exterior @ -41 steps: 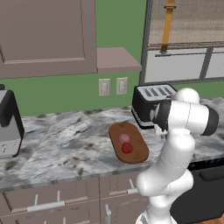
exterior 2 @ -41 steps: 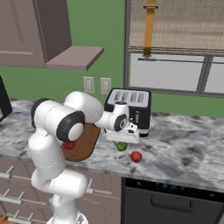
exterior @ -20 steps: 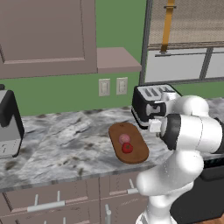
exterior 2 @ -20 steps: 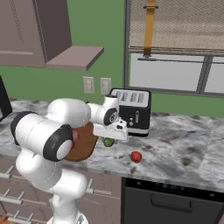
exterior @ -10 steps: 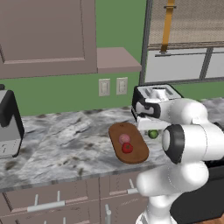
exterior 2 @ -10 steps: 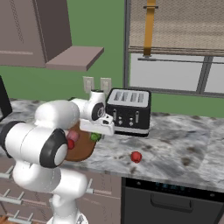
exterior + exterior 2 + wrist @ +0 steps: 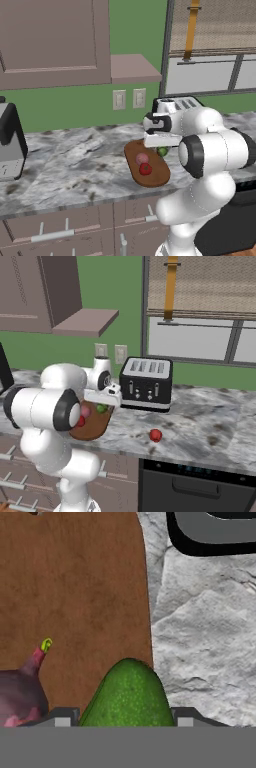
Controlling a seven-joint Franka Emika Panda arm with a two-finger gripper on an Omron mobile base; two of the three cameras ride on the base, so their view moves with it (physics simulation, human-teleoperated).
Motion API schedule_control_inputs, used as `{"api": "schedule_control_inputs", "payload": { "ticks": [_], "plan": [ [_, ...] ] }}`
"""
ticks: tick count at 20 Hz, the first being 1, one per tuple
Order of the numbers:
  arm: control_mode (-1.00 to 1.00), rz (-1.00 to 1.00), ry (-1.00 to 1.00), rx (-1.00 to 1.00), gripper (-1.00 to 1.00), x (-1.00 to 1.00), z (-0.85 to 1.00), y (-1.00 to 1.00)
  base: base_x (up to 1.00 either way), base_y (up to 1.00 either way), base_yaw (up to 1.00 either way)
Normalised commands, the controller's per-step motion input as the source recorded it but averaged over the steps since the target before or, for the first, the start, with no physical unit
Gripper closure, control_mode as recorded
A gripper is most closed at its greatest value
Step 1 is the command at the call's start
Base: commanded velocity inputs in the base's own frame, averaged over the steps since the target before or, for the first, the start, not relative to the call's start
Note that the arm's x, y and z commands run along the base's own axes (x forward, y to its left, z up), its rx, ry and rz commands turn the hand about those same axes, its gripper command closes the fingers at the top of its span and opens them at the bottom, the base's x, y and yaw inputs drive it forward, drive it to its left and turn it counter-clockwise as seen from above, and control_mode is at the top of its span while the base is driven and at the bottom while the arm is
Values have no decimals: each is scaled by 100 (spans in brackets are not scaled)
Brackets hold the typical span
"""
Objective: Place the avocado, onion, tomato, and bell pepper on the cutting board.
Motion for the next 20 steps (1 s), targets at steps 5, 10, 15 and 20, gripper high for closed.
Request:
{"api": "schedule_control_inputs", "payload": {
  "ticks": [5,10,15,20],
  "plan": [
    [-100,0,6,0,100,54,-1,29,0,0,0],
    [-100,0,7,0,100,28,-25,13,0,0,0],
    [-100,0,12,0,100,28,-44,6,0,0,0],
    [-100,0,9,0,100,21,-37,8,0,0,0]
  ]
}}
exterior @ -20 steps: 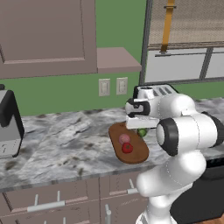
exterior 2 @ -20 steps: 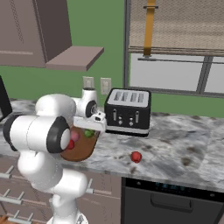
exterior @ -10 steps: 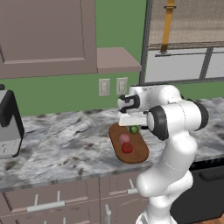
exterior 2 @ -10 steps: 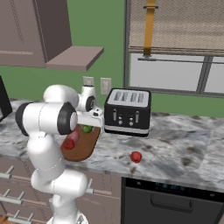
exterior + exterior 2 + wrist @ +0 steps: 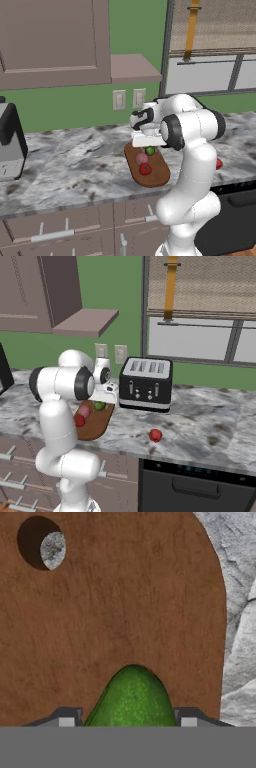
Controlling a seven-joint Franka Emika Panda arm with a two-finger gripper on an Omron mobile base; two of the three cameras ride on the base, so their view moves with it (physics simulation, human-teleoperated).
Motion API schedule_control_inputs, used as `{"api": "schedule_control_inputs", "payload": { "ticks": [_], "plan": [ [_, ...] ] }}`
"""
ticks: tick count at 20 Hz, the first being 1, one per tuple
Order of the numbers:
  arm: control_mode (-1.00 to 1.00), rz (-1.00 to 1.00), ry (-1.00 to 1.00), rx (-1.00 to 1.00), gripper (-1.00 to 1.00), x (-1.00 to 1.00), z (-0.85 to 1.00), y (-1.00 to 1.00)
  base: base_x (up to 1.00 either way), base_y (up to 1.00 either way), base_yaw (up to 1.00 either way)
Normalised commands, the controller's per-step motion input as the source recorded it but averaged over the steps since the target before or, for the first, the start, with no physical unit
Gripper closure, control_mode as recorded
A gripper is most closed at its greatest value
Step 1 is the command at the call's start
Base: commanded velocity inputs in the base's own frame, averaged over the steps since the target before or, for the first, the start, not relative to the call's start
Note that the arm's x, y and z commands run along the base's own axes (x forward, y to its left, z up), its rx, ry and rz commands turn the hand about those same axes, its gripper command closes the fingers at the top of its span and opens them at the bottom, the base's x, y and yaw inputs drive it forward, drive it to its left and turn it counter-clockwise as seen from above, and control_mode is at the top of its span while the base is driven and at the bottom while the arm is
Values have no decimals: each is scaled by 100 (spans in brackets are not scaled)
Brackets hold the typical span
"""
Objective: Place the avocado, onion, tomato, and bell pepper on the cutting board.
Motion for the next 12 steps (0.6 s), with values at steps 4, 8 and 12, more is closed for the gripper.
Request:
{"api": "schedule_control_inputs", "payload": {
  "ticks": [4,8,12],
  "plan": [
    [-100,0,5,0,-100,3,-29,0,0,0,0],
    [-100,0,0,0,-100,0,-3,0,0,0,0],
    [-100,0,-2,0,-100,0,0,0,0,0,0]
  ]
}}
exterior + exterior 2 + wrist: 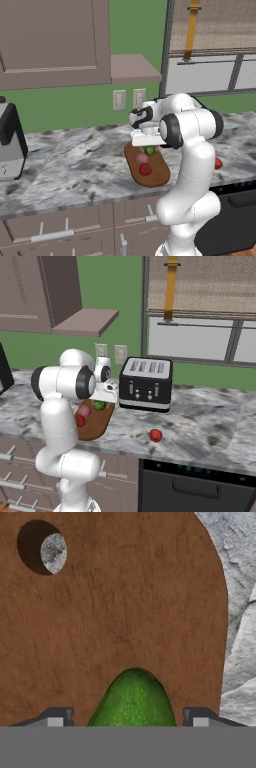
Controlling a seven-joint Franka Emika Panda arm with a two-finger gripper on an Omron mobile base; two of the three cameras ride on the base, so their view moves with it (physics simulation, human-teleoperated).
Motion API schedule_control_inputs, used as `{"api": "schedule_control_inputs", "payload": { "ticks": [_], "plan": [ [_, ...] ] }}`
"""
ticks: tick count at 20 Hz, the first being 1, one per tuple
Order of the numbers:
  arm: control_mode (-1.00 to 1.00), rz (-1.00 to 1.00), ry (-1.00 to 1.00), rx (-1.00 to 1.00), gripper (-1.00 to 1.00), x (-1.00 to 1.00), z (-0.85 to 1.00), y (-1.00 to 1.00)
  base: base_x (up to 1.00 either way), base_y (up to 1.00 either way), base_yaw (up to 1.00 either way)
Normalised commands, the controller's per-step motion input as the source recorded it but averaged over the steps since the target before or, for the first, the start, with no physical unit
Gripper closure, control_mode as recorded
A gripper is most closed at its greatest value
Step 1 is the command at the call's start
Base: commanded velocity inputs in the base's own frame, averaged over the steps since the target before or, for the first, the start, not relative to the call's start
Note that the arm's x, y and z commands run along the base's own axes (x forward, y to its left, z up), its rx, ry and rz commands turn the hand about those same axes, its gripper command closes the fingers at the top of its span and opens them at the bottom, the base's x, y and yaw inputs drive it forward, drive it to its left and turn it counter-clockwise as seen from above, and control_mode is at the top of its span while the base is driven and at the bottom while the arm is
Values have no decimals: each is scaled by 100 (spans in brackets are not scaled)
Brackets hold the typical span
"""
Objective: Place the avocado, onion, tomato, and bell pepper on the cutting board.
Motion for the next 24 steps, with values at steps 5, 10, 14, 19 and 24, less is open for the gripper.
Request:
{"api": "schedule_control_inputs", "payload": {
  "ticks": [5,10,14,19,24],
  "plan": [
    [-100,0,-13,0,-100,0,1,0,0,0,0],
    [-100,0,-17,0,-100,-1,48,0,0,0,0],
    [-100,0,-19,0,-100,-26,76,0,0,0,0],
    [-100,0,-17,0,-100,-67,71,-3,0,0,0],
    [-100,0,-13,0,-100,-80,61,-24,0,0,0]
  ]
}}
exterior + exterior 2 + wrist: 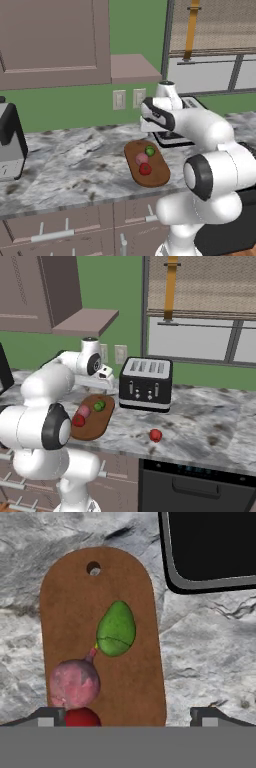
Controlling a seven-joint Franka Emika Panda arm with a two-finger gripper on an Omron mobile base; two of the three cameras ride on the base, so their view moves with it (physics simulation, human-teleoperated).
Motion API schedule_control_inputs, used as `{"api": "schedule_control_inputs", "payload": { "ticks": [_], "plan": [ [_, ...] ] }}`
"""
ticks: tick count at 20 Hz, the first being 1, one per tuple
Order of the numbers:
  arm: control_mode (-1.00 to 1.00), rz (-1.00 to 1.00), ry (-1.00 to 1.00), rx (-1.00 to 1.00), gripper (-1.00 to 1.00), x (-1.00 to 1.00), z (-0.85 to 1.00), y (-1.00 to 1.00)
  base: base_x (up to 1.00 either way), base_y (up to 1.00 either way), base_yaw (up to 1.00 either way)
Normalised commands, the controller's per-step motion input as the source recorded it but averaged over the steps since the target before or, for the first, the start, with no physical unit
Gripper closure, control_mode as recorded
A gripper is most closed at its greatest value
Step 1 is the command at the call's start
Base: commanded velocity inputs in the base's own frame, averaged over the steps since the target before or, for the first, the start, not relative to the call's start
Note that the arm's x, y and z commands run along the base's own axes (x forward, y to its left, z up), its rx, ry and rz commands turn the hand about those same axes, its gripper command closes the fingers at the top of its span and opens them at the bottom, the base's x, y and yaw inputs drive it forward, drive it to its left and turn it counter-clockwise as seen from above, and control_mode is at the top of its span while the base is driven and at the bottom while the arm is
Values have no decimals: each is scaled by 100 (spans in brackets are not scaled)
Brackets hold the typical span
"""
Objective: Place the avocado, onion, tomato, and bell pepper on the cutting board.
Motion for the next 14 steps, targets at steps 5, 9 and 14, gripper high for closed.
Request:
{"api": "schedule_control_inputs", "payload": {
  "ticks": [5,9,14],
  "plan": [
    [-100,0,-14,0,-100,-80,54,-23,0,0,0],
    [-100,0,-15,0,-100,-77,45,-19,0,0,0],
    [-100,0,-11,0,-100,-69,29,-24,0,0,0]
  ]
}}
